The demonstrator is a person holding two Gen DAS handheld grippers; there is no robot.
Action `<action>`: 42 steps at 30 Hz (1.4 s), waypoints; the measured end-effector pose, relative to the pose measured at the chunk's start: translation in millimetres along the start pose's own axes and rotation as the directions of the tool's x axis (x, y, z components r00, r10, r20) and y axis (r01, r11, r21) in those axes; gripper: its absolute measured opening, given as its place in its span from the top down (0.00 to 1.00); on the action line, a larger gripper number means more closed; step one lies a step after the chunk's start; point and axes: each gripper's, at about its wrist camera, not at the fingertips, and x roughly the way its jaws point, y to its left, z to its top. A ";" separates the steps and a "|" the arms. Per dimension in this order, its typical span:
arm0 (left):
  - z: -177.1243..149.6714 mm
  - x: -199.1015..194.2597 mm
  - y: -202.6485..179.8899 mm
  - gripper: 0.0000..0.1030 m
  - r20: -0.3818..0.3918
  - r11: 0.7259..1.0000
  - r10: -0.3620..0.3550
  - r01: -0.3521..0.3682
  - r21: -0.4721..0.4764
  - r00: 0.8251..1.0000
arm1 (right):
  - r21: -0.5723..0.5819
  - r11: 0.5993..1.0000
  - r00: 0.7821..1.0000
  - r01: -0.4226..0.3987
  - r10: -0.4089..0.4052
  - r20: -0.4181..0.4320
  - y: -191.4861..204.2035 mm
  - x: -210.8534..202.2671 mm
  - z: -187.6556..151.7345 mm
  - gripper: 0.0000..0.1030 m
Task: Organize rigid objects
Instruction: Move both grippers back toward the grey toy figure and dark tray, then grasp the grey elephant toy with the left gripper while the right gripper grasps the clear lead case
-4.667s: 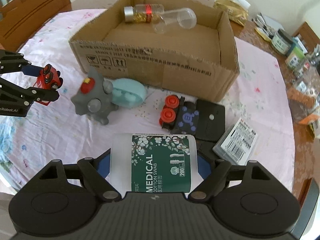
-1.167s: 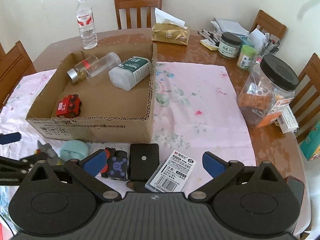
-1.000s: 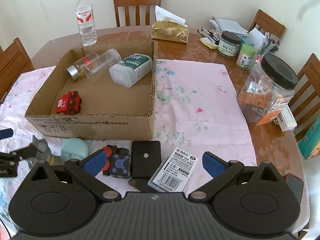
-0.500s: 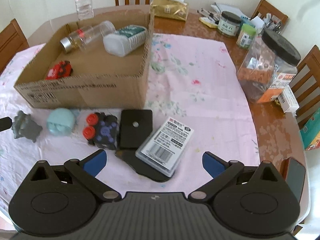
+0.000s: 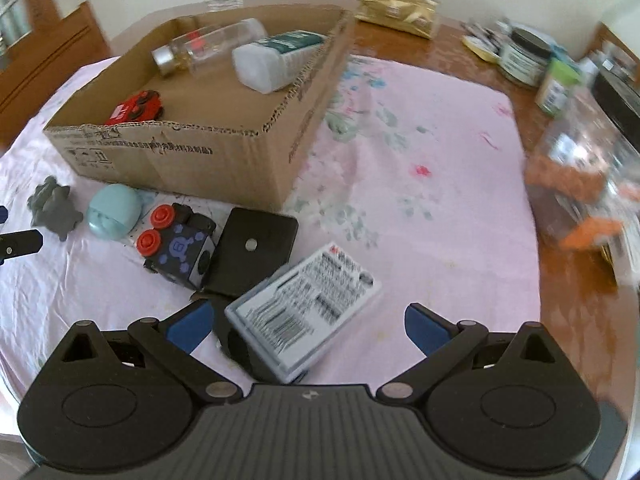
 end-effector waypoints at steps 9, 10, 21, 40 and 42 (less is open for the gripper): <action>-8.1 -7.4 -11.7 0.01 -0.009 0.997 0.074 -0.075 -0.036 0.997 | -0.162 0.972 0.985 -0.172 0.167 -0.048 -13.5 31.6 22.0 0.00; -9.0 -7.8 -12.1 0.01 -0.012 0.996 0.077 -0.078 -0.038 0.997 | -0.166 0.967 0.981 -0.191 0.183 -0.064 -13.8 34.8 22.9 0.00; -9.4 -5.7 -10.9 0.01 -0.018 0.998 0.056 -0.057 -0.023 0.998 | -0.153 0.967 0.974 -0.206 0.188 -0.128 4.7 26.2 4.4 0.00; -5.1 4.8 0.4 0.01 -0.019 1.000 -0.015 0.015 0.022 1.000 | -0.051 0.993 0.991 -0.109 0.104 -0.086 52.4 3.0 -11.7 0.00; -5.3 5.4 1.6 0.01 -0.020 0.999 -0.018 0.019 0.027 1.000 | -0.062 0.995 0.994 -0.081 0.076 -0.078 58.4 4.1 -11.1 0.00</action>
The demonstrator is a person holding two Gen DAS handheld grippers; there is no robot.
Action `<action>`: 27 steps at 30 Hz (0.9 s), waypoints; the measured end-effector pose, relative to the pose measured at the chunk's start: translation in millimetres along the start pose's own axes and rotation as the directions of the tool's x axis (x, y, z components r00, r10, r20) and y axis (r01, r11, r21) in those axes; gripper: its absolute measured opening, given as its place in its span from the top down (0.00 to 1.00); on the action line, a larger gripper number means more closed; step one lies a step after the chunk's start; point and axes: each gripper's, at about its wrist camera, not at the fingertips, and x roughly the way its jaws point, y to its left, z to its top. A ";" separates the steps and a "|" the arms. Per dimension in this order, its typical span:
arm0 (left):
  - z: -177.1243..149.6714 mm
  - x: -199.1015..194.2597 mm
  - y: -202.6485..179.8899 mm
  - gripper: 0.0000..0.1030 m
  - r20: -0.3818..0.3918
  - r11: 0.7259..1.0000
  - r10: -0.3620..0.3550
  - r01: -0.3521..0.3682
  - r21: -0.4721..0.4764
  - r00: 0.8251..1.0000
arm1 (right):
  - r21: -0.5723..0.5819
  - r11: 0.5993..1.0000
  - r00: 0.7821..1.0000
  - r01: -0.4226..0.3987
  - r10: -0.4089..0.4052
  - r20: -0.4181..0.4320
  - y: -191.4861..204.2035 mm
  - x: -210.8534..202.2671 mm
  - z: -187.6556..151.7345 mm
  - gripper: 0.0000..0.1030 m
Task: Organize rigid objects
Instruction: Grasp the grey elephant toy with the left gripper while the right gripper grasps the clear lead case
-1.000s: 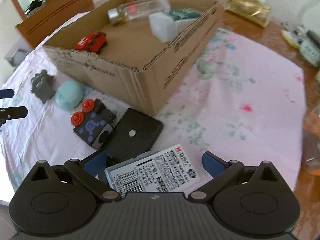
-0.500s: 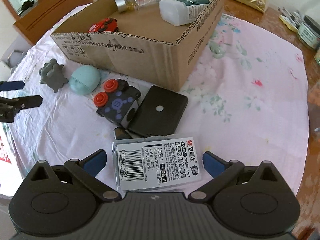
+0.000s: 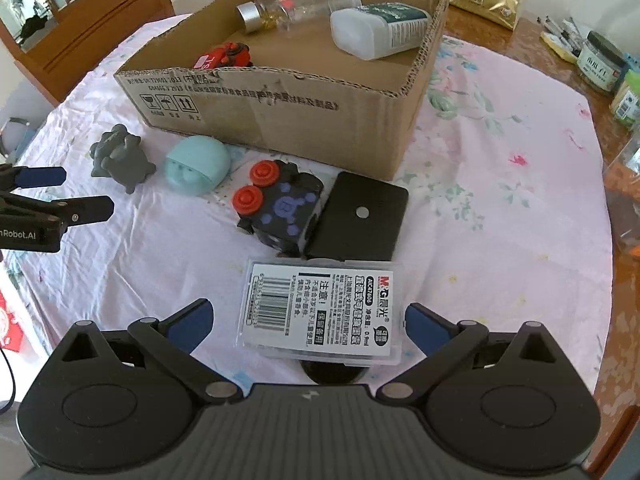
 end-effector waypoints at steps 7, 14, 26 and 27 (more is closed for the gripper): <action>1.3 5.4 3.9 0.01 -0.002 1.000 -0.002 0.002 0.002 1.000 | -0.007 0.996 0.996 0.088 -0.088 0.020 11.8 4.9 1.0 0.00; 7.1 14.9 5.5 0.01 0.006 1.000 -0.003 0.003 -0.004 1.000 | 0.008 0.995 0.994 0.102 -0.102 0.029 12.4 4.2 0.9 0.00; 15.5 44.1 17.2 0.01 0.002 0.998 -0.054 0.054 0.026 0.999 | 0.026 0.993 0.992 0.115 -0.117 0.047 13.8 0.5 -2.8 0.00; 15.0 45.1 16.2 0.01 0.006 0.998 -0.047 0.047 0.037 0.999 | 0.027 0.993 0.992 0.119 -0.120 0.048 13.8 0.5 -3.4 0.00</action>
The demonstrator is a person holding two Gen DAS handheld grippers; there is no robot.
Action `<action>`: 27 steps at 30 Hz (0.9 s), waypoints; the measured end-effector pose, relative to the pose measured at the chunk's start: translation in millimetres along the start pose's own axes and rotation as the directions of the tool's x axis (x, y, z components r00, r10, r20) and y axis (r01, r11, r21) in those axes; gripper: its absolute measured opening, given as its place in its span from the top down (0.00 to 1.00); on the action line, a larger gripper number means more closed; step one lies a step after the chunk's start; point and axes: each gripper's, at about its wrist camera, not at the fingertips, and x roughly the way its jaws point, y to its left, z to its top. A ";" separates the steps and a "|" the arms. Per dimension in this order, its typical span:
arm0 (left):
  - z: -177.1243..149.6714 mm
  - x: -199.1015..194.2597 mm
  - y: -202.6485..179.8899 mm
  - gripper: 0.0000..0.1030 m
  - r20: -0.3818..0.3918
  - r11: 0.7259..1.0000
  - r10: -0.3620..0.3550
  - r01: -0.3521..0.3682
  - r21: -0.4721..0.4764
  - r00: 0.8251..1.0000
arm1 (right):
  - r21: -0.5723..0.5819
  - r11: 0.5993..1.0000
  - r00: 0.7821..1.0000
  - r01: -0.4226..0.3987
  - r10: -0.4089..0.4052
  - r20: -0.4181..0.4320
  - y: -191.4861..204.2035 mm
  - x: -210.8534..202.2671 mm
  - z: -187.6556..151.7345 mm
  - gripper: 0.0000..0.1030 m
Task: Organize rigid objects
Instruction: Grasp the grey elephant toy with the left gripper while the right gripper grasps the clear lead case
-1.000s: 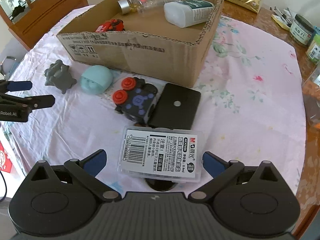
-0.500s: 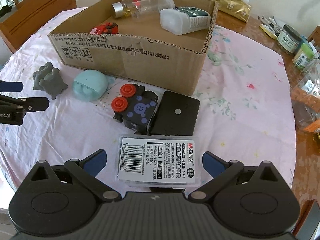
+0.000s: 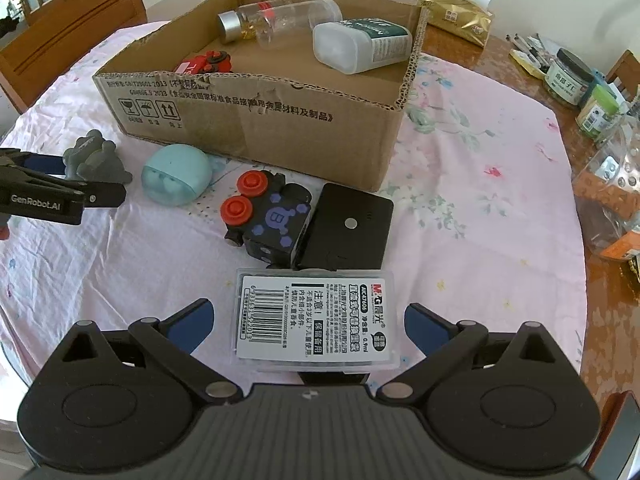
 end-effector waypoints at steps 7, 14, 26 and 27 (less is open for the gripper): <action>2.8 2.3 -4.9 0.07 0.008 0.999 -0.017 0.017 0.036 1.000 | 0.013 1.000 1.000 0.019 -0.019 0.002 0.4 0.0 -2.9 0.00; 5.1 -2.6 -0.9 0.21 0.012 0.997 -0.053 0.053 0.050 0.999 | 0.011 1.000 1.000 0.026 -0.026 0.003 2.9 1.9 -1.8 0.00; 11.2 -3.1 12.1 0.24 0.003 0.993 -0.117 0.116 0.028 0.993 | -0.008 0.999 0.999 0.047 -0.047 -0.002 6.2 4.4 0.8 0.07; 11.7 -3.0 11.6 0.25 0.002 0.993 -0.118 0.118 0.029 0.993 | -0.011 0.999 0.999 0.049 -0.049 -0.002 6.5 4.4 1.0 0.08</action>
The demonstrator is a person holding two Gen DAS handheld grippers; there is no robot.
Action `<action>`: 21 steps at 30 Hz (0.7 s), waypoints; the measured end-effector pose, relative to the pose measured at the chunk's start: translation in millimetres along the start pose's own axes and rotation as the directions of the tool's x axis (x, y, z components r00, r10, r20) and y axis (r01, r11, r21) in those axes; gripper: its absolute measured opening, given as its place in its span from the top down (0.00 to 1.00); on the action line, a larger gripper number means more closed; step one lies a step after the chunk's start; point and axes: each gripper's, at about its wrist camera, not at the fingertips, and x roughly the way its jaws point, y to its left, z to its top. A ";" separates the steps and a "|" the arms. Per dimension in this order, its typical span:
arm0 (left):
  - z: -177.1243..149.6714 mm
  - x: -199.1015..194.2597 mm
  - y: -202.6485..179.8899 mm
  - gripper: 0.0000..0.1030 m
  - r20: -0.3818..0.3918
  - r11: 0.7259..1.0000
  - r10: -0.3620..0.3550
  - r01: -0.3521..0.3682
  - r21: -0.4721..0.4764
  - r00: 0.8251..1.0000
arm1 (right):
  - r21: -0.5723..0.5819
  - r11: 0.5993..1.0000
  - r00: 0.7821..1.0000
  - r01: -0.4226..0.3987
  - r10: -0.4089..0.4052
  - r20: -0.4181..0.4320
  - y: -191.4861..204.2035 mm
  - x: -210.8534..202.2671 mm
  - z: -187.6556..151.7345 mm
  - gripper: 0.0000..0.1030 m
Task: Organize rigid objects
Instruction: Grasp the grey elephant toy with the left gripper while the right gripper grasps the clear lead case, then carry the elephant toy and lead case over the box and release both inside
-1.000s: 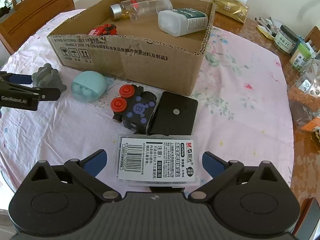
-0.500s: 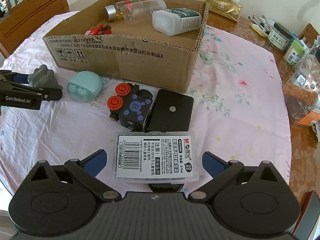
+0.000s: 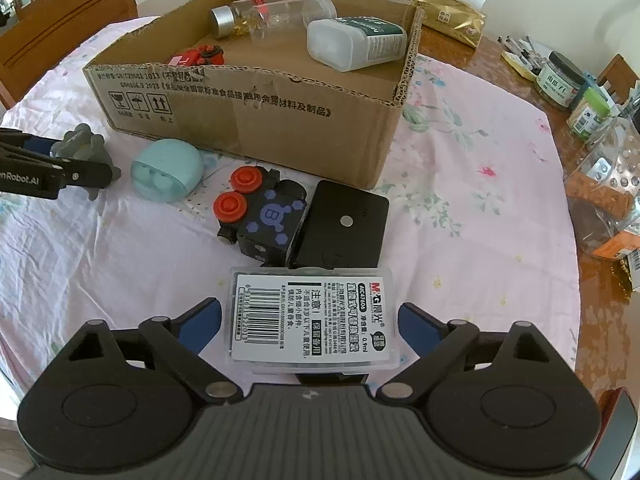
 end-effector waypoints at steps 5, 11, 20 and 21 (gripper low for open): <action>1.6 -0.7 -1.5 0.30 -0.004 1.000 -0.006 0.006 0.012 1.000 | -0.028 1.000 1.000 0.007 -0.007 0.002 2.4 0.0 -0.1 0.09; 2.6 -4.9 -4.1 0.31 -0.004 0.999 -0.011 0.011 0.042 1.000 | -0.043 0.999 1.000 0.005 -0.005 0.002 3.2 -1.9 -0.4 0.09; 7.8 -19.7 -8.3 0.31 0.000 0.995 -0.029 0.028 0.097 1.000 | -0.078 0.997 1.000 -0.001 0.001 0.008 1.6 -12.5 2.9 0.09; 8.0 -21.4 -8.8 0.31 0.000 0.994 -0.030 0.030 0.104 1.000 | -0.080 0.997 1.000 -0.004 0.004 0.009 1.2 -14.2 3.7 0.09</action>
